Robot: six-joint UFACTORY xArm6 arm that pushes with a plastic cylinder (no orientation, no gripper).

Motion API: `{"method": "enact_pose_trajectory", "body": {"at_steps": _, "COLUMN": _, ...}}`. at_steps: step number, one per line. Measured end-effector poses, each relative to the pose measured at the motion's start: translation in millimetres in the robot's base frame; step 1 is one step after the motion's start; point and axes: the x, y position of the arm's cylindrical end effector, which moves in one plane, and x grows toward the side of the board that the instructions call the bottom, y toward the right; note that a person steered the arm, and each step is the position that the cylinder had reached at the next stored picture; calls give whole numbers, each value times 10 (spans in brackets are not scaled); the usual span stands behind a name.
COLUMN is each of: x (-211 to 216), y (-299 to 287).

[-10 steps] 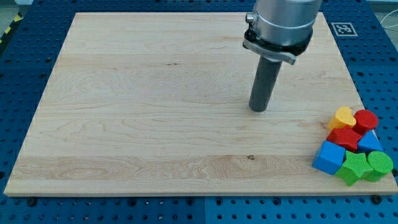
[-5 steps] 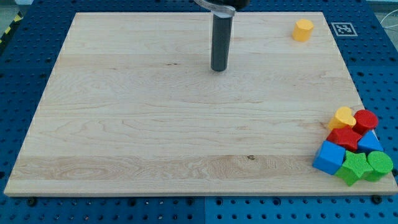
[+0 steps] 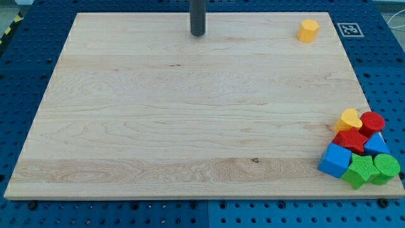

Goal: Move your arm to the top center

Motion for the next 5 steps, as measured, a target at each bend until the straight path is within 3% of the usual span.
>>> {"method": "enact_pose_trajectory", "body": {"at_steps": 1, "x": -412, "y": -37}}
{"method": "enact_pose_trajectory", "body": {"at_steps": 3, "x": -471, "y": 146}}
{"method": "enact_pose_trajectory", "body": {"at_steps": 5, "x": -466, "y": 775}}
